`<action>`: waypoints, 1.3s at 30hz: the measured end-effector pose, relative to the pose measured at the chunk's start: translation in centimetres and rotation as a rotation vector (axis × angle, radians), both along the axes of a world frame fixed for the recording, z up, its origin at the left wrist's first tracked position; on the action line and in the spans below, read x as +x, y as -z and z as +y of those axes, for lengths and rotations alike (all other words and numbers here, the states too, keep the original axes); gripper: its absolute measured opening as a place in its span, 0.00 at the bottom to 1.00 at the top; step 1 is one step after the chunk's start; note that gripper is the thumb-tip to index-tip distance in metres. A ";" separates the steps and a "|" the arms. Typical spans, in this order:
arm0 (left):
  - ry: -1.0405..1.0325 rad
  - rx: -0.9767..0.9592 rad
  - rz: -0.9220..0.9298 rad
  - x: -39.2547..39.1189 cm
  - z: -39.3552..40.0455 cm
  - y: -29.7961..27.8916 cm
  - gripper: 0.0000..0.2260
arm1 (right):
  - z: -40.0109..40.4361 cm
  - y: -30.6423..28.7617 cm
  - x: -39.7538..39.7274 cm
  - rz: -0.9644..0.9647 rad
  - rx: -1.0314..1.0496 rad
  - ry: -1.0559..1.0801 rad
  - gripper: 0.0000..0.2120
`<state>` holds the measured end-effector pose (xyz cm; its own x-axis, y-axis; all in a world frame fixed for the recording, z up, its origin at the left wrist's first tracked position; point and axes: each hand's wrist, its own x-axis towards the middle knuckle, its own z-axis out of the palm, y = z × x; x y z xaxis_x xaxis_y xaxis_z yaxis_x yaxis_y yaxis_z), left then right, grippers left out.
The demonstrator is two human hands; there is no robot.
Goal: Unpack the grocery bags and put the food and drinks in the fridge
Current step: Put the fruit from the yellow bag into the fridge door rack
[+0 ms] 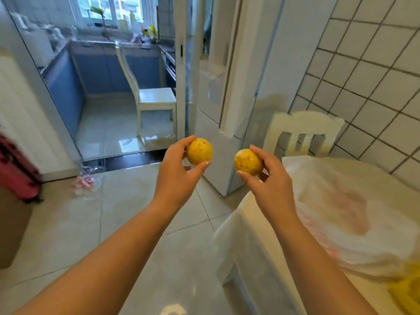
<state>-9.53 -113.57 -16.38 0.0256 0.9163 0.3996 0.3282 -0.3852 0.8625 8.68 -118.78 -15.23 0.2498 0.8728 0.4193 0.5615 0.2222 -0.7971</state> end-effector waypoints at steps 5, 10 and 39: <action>-0.020 0.048 -0.046 -4.0 7.1 -2.5 0.26 | 7.7 -2.1 -4.6 0.008 0.032 -0.044 0.25; -0.025 0.089 -0.077 -5.8 15.5 -3.1 0.25 | 16.9 -3.0 -7.4 0.056 0.067 -0.082 0.25; 0.664 0.282 0.028 9.2 63.3 -9.3 0.25 | 53.8 -9.1 0.6 -0.032 0.195 0.650 0.30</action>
